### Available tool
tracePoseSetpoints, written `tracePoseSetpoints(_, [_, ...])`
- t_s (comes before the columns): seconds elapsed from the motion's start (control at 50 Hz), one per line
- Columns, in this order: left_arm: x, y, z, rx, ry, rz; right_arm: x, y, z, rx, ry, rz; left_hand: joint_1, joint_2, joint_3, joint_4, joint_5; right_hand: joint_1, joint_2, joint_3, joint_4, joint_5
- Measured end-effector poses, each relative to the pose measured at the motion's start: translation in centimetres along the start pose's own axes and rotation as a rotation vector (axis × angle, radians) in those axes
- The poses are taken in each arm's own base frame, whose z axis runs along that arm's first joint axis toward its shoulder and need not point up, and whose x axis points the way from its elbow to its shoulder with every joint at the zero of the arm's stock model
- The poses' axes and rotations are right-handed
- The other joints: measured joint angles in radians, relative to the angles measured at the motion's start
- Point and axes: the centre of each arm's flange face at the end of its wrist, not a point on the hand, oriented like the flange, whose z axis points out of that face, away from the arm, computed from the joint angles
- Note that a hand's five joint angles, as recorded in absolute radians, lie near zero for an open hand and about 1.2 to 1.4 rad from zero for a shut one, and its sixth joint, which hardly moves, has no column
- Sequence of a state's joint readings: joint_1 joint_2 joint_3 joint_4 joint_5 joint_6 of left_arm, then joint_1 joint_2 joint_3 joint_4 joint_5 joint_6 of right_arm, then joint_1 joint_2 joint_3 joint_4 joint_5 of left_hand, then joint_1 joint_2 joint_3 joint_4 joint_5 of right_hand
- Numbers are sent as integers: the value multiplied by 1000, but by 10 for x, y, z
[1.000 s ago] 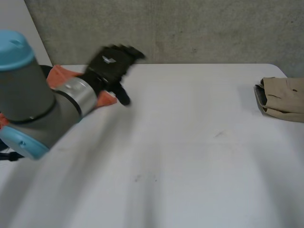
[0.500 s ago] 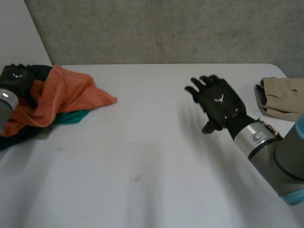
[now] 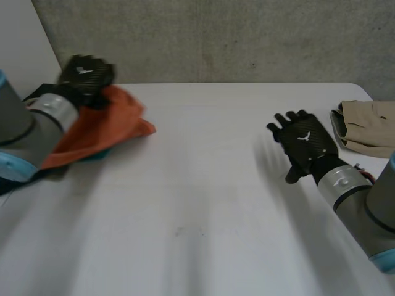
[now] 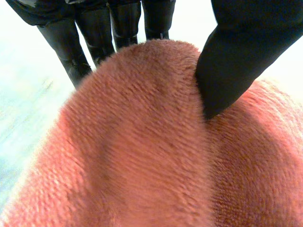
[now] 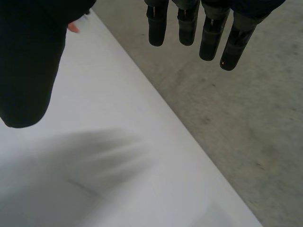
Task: Fold the laundry.
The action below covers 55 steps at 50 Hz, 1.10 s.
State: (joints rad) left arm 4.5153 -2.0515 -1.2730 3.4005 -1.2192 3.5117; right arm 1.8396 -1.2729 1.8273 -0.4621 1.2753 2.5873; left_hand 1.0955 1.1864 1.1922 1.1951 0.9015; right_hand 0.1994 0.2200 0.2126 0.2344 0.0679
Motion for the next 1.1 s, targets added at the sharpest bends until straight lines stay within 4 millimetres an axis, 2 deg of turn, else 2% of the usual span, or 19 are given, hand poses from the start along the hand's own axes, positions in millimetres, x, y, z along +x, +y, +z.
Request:
tracePoseSetpoints(0.04, [34, -25, -13, 47, 88, -45, 8, 0, 0, -3, 31, 0, 0, 2, 0, 0, 0, 0, 0, 0, 0, 0])
tracePoseSetpoints(0.12, [100, -56, -40, 103, 292, -136, 21, 1, 0, -13, 78, 0, 0, 3, 1, 2, 0, 0, 0, 0, 0, 0])
tracePoseSetpoints(0.18, [141, -68, -60, 120, 432, -192, 27, 3, 1, -22, 103, 2, 0, 3, 1, 4, 0, 0, 0, 0, 0, 0])
tracePoseSetpoints(0.24, [172, -72, -74, 119, 535, -228, 33, 5, 1, -33, 124, 3, 0, 4, 1, 4, 0, 0, 0, 0, 0, 0])
tracePoseSetpoints(0.28, [189, -69, -79, 109, 583, -242, 35, 7, 1, -40, 135, 4, -462, -463, -461, -466, -398, 0, 0, 0, 0, 0])
tracePoseSetpoints(0.32, [196, -67, -80, 102, 598, -245, 37, 8, 1, -44, 140, 5, -540, -548, -546, -553, -471, 0, 0, 0, 0, 0])
tracePoseSetpoints(0.34, [201, -64, -79, 91, 604, -246, 39, 9, 1, -50, 144, 7, -737, -776, -760, -772, -672, 0, 0, 0, 0, 0])
tracePoseSetpoints(0.38, [204, -60, -77, 80, 595, -243, 40, 10, 1, -56, 146, 9, -827, -895, -895, -906, -795, 0, 0, 0, 0, 0])
tracePoseSetpoints(0.44, [199, -55, -72, 59, 544, -232, 45, 11, 2, -71, 149, 13, -827, -907, -911, -921, -810, 0, 0, 0, 0, 0])
tracePoseSetpoints(0.56, [167, -51, -69, -8, 372, -202, 55, 8, 4, -84, 131, 17, -827, -907, -911, -921, -810, 0, 0, 0, 0, 0])
tracePoseSetpoints(0.66, [139, -43, -80, -105, 226, -186, 56, 1, 3, -100, 38, 19, -822, -904, -908, -918, -805, 0, 0, 0, 0, 0])
tracePoseSetpoints(0.74, [128, -27, -98, -215, 141, -166, 58, -4, -3, -154, -70, 5, -659, -765, -772, -774, -652, 0, 0, 0, 0, 0])
tracePoseSetpoints(0.94, [133, 17, -142, -449, 165, -28, 57, 2, -35, -370, -292, -160, -554, -648, -654, -651, -534, 0, 2, 3, 0, 0])
tracePoseSetpoints(1.02, [138, 28, -149, -492, 195, -5, 57, 7, -45, -414, -333, -208, -565, -658, -661, -671, -558, 4, 3, 18, 3, 4])
tracePoseSetpoints(1.1, [143, 39, -146, -507, 211, 5, 63, 11, -53, -436, -332, -224, -640, -730, -735, -750, -634, 4, 3, 21, 3, 4])
